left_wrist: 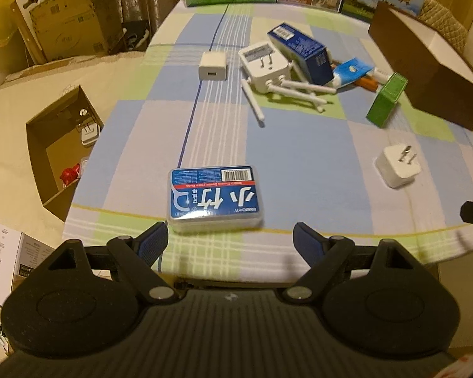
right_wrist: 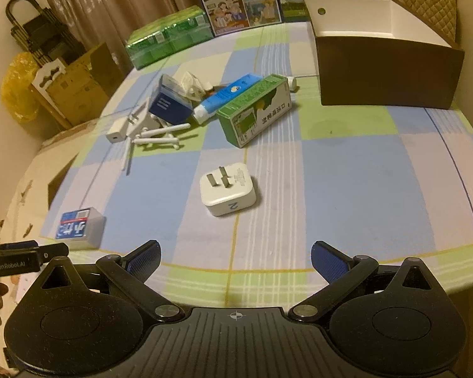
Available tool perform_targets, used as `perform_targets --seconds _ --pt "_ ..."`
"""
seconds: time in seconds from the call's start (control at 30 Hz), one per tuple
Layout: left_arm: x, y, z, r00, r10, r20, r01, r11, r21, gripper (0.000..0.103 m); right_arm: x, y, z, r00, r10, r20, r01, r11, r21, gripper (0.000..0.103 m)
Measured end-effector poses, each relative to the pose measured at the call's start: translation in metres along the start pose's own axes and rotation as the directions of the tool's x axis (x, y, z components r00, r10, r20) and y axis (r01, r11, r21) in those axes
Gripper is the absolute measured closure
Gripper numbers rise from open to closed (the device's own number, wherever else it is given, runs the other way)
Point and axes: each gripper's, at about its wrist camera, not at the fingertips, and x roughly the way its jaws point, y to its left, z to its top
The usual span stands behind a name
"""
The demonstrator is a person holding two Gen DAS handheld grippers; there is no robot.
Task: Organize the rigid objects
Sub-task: 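Grasp the blue-white toothpick case with the left gripper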
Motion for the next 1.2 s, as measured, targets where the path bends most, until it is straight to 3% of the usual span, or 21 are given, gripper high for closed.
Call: perform_targets --seconds 0.6,1.0,1.2 --pt "0.047 0.009 0.026 0.998 0.027 -0.051 -0.028 1.000 -0.007 0.019 0.033 0.002 0.012 0.999 -0.046 -0.018 0.046 0.998 -0.030 0.004" --pt "0.054 0.008 0.031 0.999 0.050 -0.010 -0.049 0.998 0.040 0.020 0.059 0.016 0.025 0.999 -0.027 0.033 0.031 0.992 -0.121 0.009" --pt "0.051 0.011 0.036 0.998 0.058 -0.002 -0.057 0.996 0.064 0.020 0.084 0.021 0.031 0.998 -0.055 0.023 0.058 0.982 -0.181 0.013"
